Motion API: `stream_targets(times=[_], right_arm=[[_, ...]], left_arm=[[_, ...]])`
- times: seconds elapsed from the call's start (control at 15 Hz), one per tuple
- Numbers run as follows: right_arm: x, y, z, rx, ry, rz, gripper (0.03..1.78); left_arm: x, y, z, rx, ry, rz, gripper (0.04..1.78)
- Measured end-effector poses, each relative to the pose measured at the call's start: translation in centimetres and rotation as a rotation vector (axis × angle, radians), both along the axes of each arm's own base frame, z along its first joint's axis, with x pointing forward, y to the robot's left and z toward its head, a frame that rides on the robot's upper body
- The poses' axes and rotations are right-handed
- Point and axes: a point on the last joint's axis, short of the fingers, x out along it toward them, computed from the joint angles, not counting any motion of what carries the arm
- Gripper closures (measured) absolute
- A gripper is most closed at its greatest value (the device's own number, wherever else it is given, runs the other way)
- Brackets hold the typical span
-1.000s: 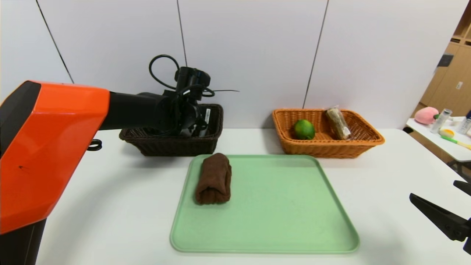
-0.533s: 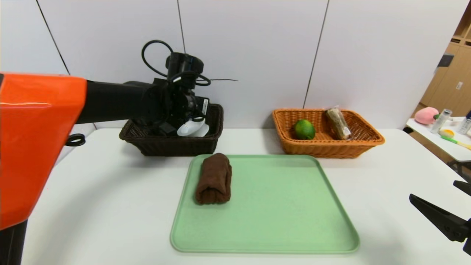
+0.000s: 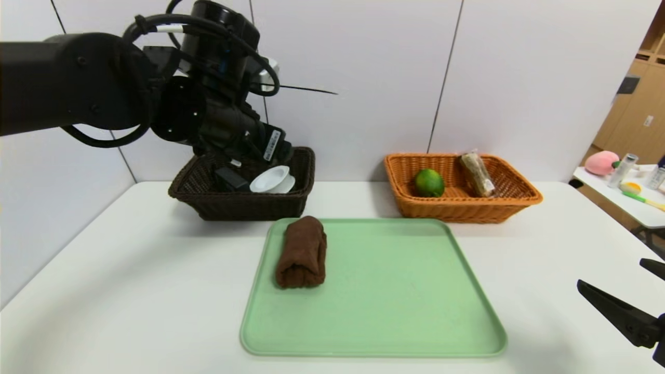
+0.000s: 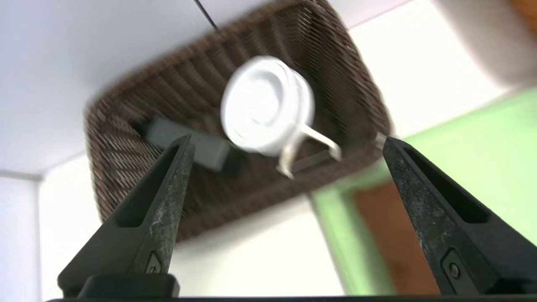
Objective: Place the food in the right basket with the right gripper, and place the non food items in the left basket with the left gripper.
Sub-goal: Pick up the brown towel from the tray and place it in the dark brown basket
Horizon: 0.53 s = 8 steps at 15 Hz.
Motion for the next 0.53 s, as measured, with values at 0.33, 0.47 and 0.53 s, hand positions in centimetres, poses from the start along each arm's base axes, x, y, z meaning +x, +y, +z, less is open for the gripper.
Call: stream_targets(times=[0.33, 0.47, 0.53], right_arm=[[-0.1, 0.0, 0.0, -0.003, -0.004, -0.006, 0.11], [-0.1, 0.0, 0.0, -0.003, -0.005, -0.007, 0.11], [-0.1, 0.0, 0.0, -0.003, -0.006, -0.008, 0.11]], left_arm=[[-4.3, -2.8, -2.3, -0.265, 0.143, 0.264, 0.17], [-5.9, -4.0, -3.6, -0.325, 0.187, 0.32, 0.16], [-6.6, -4.4, -4.1, -0.334, 0.205, 0.325, 0.15]])
